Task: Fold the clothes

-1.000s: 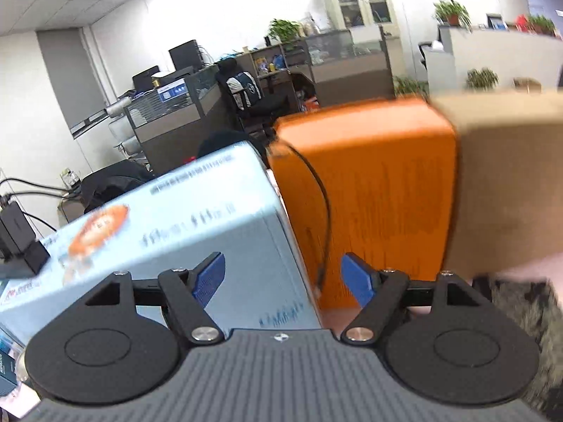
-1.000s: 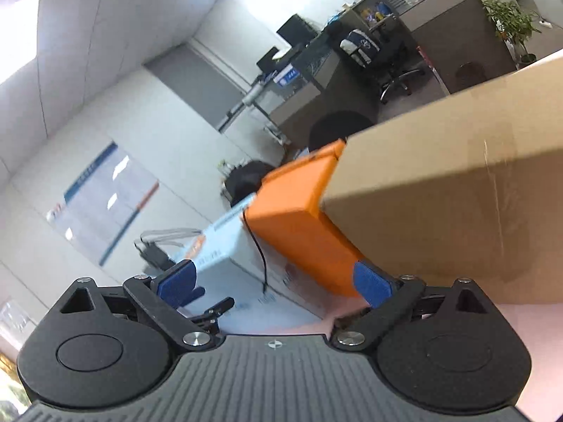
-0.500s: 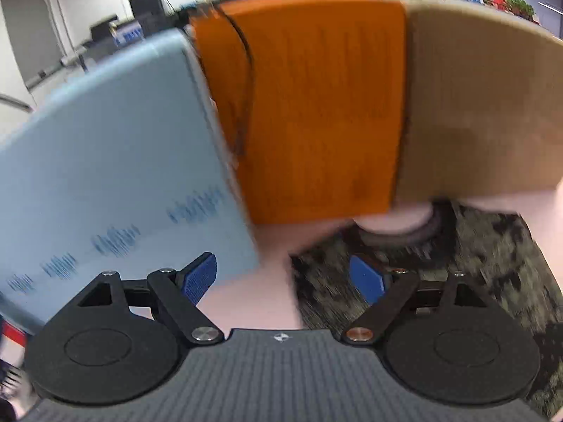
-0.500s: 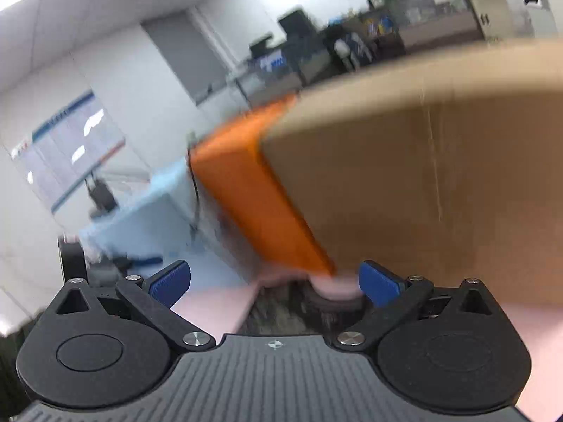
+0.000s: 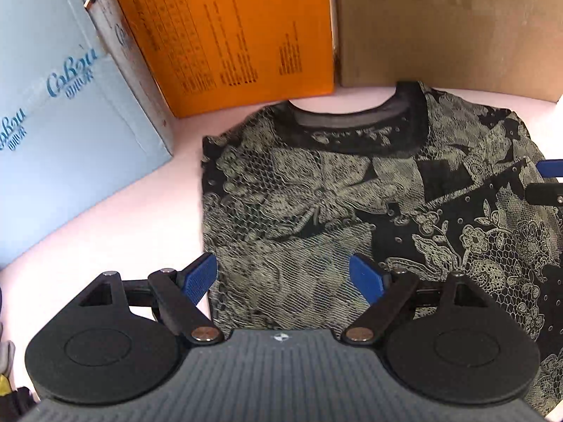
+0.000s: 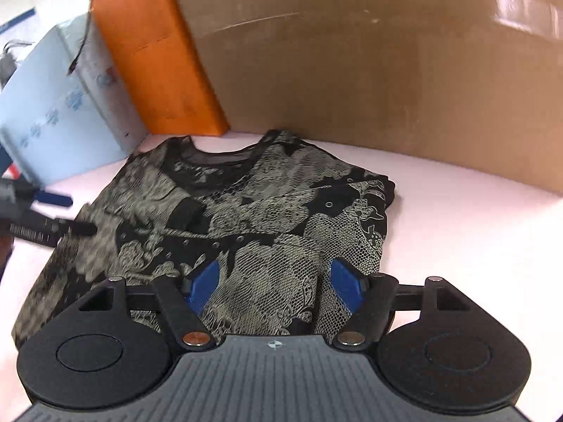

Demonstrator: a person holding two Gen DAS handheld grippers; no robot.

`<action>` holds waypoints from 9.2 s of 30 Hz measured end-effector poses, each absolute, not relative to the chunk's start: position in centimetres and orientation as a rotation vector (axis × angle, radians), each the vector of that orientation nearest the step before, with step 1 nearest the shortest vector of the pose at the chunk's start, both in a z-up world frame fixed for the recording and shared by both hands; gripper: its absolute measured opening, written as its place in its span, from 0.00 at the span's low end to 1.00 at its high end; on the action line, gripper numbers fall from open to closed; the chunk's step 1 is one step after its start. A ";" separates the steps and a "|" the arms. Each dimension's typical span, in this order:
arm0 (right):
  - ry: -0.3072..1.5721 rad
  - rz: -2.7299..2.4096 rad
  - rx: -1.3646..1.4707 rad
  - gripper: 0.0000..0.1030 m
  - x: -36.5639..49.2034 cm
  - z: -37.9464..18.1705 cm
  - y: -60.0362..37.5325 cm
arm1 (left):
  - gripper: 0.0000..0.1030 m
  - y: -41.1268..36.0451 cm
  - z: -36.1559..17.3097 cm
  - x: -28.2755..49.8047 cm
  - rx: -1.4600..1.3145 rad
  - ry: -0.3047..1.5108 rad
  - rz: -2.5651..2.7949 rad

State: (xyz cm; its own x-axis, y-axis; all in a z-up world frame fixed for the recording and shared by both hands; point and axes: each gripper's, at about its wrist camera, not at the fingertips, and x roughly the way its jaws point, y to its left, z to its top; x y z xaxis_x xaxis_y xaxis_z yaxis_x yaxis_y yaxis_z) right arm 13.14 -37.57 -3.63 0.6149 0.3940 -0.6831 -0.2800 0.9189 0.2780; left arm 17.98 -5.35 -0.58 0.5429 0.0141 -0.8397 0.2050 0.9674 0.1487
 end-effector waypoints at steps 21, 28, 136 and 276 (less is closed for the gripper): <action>0.752 0.466 0.185 0.24 11.9 -2.4 -37.8 | 0.79 -5.7 -2.2 18.1 0.241 1.036 -0.106; 0.812 0.388 0.092 0.30 13.0 -2.9 -37.2 | 0.79 -3.3 -1.5 18.1 0.211 0.999 -0.102; 0.554 1.070 0.522 0.04 6.3 8.3 -26.6 | 0.03 7.2 8.8 -5.5 -0.120 0.406 0.392; 0.989 0.506 -0.200 1.00 2.2 -3.9 -8.7 | 0.81 6.7 -1.8 -4.7 -0.235 1.027 0.650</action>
State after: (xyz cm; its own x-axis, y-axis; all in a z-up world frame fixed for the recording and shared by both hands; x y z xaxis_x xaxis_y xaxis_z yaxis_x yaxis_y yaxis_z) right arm 2.17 -8.70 -3.95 0.4454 0.3164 -0.8375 -0.4938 0.8671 0.0650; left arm -4.68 6.68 -1.83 0.3511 0.3905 -0.8510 -0.6024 0.7900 0.1139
